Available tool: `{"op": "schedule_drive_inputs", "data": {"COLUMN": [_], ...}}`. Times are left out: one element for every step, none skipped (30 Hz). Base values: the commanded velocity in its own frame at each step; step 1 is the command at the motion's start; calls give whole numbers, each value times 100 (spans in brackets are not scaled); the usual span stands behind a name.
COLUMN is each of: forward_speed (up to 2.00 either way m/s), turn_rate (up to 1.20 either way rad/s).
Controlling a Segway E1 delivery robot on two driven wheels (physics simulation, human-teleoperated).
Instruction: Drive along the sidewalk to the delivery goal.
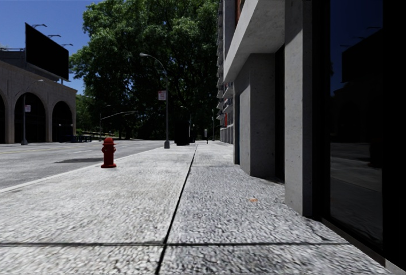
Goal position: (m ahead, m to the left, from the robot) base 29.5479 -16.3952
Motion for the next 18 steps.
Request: {"op": "schedule_drive_inputs", "data": {"forward_speed": [200,200,200,200,200,200,200,200,200,200,200,200,200,200,200,200,200,200], "turn_rate": [0,0,0,0,0,0,0,0,0,0,0,0,0,0,0,0,0,0]}}
